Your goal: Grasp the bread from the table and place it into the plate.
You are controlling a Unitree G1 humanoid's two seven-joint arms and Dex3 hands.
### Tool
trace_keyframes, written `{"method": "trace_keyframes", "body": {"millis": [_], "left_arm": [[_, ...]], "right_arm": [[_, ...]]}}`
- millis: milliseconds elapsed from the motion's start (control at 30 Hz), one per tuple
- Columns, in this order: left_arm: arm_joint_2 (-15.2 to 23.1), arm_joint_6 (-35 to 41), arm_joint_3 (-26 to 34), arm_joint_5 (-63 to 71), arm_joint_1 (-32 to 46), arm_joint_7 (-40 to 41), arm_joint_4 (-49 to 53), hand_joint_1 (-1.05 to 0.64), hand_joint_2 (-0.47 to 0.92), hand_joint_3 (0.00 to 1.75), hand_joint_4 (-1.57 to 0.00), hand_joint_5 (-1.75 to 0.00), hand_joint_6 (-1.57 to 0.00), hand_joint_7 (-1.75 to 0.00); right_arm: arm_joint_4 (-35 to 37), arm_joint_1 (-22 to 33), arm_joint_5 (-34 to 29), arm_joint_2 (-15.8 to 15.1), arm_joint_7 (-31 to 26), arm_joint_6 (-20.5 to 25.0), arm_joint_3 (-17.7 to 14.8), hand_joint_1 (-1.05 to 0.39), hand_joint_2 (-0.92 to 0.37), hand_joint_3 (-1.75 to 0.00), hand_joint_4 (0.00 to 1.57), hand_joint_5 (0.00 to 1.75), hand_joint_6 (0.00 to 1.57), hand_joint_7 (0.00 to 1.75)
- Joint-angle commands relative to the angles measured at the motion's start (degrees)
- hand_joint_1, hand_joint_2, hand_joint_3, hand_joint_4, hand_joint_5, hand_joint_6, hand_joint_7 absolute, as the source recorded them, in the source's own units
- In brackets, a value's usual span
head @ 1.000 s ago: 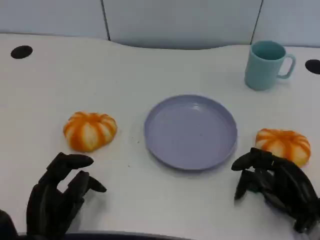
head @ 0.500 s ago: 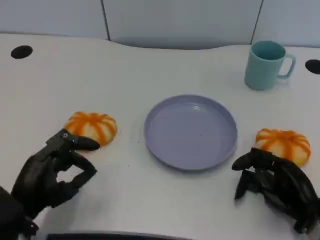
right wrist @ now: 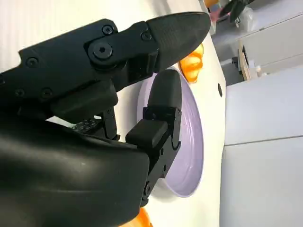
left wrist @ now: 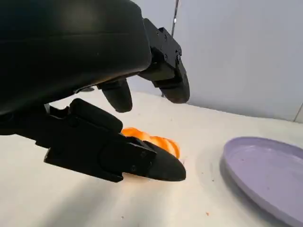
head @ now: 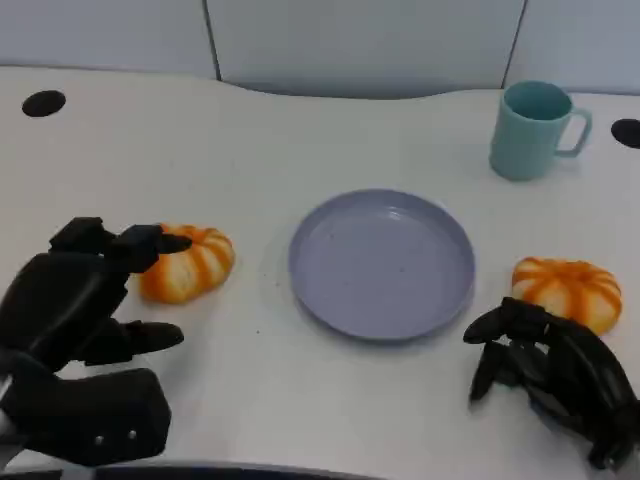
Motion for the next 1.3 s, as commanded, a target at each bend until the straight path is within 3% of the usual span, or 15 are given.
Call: {"method": "trace_keyframes", "body": {"millis": [33, 267, 467, 700, 933, 1300], "left_arm": [[2.8, 4.0, -2.8, 1.7, -3.0, 0.1, -0.3, -0.72, 0.92, 0.04, 0.00, -0.78, -0.24, -0.19], [5.4, 9.2, -8.4, 6.1, -8.5, 1.1, 3.0, -0.83, 0.92, 0.03, 0.00, -0.38, -0.21, -0.03], [6.6, 10.6, -12.8, 5.9, -14.3, -1.7, 8.0, -0.83, 0.92, 0.02, 0.00, -0.29, -0.17, -0.01], [5.7, 11.0, -17.4, 5.3, -23.6, -5.0, 17.9, -0.82, 0.92, 0.04, -0.04, -0.30, -0.22, -0.03], [1.7, 12.1, -23.1, 5.8, -32.0, -5.7, 28.9, -0.80, 0.90, 0.00, -0.13, -0.40, -0.27, -0.05], [-4.9, 13.3, -27.3, 3.8, -39.6, -5.1, 45.6, -0.85, 0.88, 0.00, 0.00, -0.58, -0.27, -0.02]], "right_arm": [[0.7, 1.9, -0.1, -0.1, -0.3, 1.3, 0.1, -0.56, -0.92, -0.13, 0.60, 1.62, 0.72, 1.08], [1.3, 1.7, 0.7, -0.2, 0.7, 1.8, -0.4, -0.54, -0.92, -0.12, 0.60, 1.60, 0.70, 1.07], [1.5, 1.5, 0.3, -0.3, 0.2, 2.7, -0.4, -0.55, -0.92, -0.11, 0.61, 1.63, 0.70, 1.07], [1.2, 1.8, 0.6, 0.1, 0.1, 2.9, -0.5, -0.55, -0.92, -0.10, 0.60, 1.63, 0.70, 1.06], [0.7, 2.4, 0.0, 0.0, -0.5, 2.2, 0.0, -0.58, -0.92, -0.10, 0.64, 1.58, 0.73, 1.05], [-0.2, 3.4, 0.8, 0.2, 1.0, 2.2, -0.3, -0.54, -0.92, -0.12, 0.64, 1.58, 0.72, 1.02]]}}
